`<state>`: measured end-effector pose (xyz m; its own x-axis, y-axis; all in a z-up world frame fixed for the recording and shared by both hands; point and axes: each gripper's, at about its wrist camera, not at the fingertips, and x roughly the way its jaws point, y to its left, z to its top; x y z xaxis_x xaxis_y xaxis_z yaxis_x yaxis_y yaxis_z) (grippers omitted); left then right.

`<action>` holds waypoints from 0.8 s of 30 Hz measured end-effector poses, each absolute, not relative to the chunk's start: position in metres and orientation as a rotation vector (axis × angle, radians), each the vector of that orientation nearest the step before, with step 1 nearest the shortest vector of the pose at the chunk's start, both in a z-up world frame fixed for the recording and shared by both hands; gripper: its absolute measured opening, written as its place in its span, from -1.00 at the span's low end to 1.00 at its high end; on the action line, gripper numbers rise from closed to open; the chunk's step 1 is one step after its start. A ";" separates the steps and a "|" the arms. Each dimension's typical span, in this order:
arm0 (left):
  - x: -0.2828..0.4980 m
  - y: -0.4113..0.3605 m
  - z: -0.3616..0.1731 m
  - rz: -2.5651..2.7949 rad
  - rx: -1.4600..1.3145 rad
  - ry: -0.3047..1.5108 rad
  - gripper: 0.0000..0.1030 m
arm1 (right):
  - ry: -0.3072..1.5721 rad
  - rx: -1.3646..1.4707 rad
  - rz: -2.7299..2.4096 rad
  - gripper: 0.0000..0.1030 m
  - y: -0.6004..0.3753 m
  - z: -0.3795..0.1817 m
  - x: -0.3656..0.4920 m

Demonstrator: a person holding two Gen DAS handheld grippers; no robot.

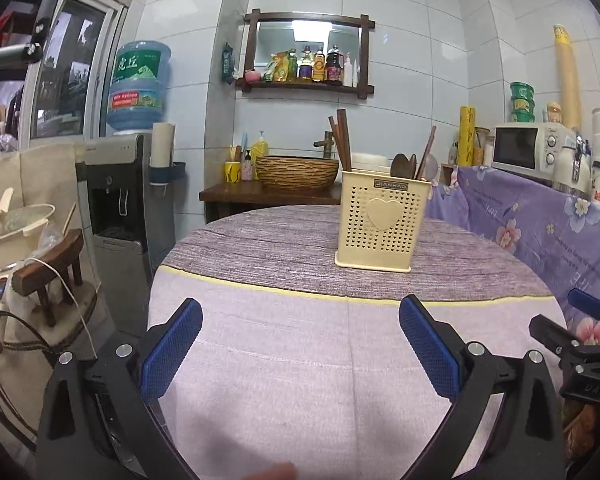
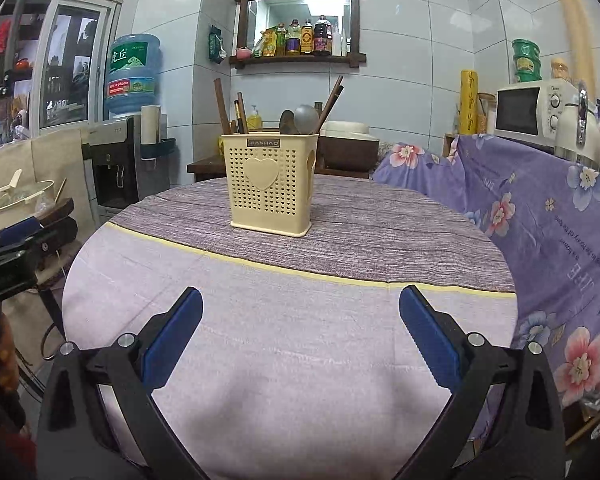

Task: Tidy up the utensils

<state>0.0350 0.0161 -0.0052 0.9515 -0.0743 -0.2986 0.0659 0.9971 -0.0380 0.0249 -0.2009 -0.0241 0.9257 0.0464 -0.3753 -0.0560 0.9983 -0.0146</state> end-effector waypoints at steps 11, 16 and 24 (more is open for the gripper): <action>0.021 0.001 -0.007 -0.130 -0.011 0.264 0.90 | 0.348 -0.010 0.070 0.89 -0.201 -0.014 0.011; 0.024 0.004 -0.010 -0.124 -0.022 0.276 0.90 | 0.359 -0.002 0.059 0.89 -0.206 -0.014 0.015; 0.025 0.008 -0.010 -0.112 -0.024 0.280 0.90 | 0.367 -0.006 0.062 0.89 -0.204 -0.015 0.018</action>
